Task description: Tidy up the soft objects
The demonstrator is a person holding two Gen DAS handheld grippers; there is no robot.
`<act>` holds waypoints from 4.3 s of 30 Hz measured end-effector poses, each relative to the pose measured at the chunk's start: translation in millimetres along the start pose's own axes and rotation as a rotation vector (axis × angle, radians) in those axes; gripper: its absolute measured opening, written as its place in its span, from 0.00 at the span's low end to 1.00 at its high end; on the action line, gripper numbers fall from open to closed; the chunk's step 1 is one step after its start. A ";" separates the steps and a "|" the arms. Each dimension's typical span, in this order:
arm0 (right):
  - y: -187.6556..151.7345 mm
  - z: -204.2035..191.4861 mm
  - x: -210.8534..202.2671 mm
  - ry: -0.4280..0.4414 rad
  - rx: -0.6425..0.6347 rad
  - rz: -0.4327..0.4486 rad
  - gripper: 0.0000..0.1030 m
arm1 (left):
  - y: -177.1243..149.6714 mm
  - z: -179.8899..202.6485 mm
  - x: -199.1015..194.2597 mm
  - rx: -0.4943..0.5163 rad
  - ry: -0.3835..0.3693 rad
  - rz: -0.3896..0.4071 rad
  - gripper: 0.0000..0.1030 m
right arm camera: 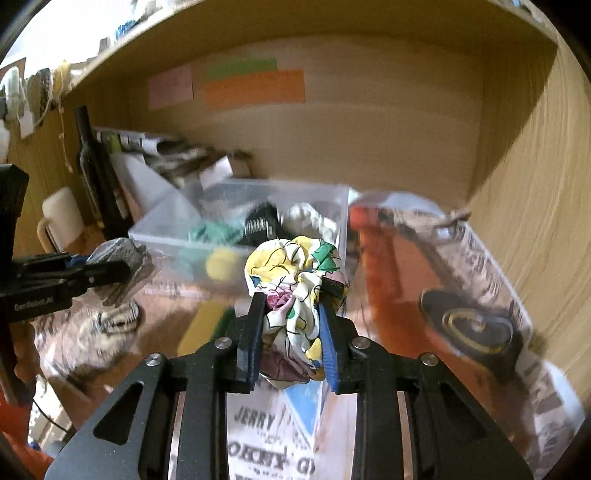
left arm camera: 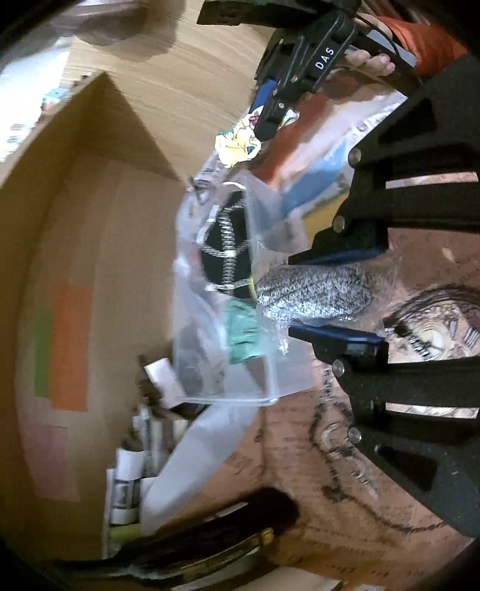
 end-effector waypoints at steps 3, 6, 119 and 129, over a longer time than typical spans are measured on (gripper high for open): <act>16.6 -3.3 -4.1 0.007 -0.015 0.045 0.24 | 17.3 -2.7 -7.5 0.004 0.020 0.037 0.29; 34.2 -9.7 -5.4 0.019 -0.031 0.089 0.24 | 34.1 -8.2 -12.7 0.007 0.047 0.080 0.29; 13.5 -21.5 28.6 0.084 -0.022 0.016 0.27 | 11.6 -28.4 0.0 0.072 0.090 -0.039 0.08; 51.8 -5.7 26.0 0.053 -0.028 0.109 0.27 | 67.4 -10.1 14.2 0.151 0.093 0.052 0.08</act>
Point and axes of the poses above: each gripper's, at about its wrist camera, not at the fingertips, and x roughly the way its jaws point, z to its right, y to its top, the point moved 9 cm from there along x, roughly the way its jaws point, and after that the axes turned 3 degrees about x, right-handed, at the moved point
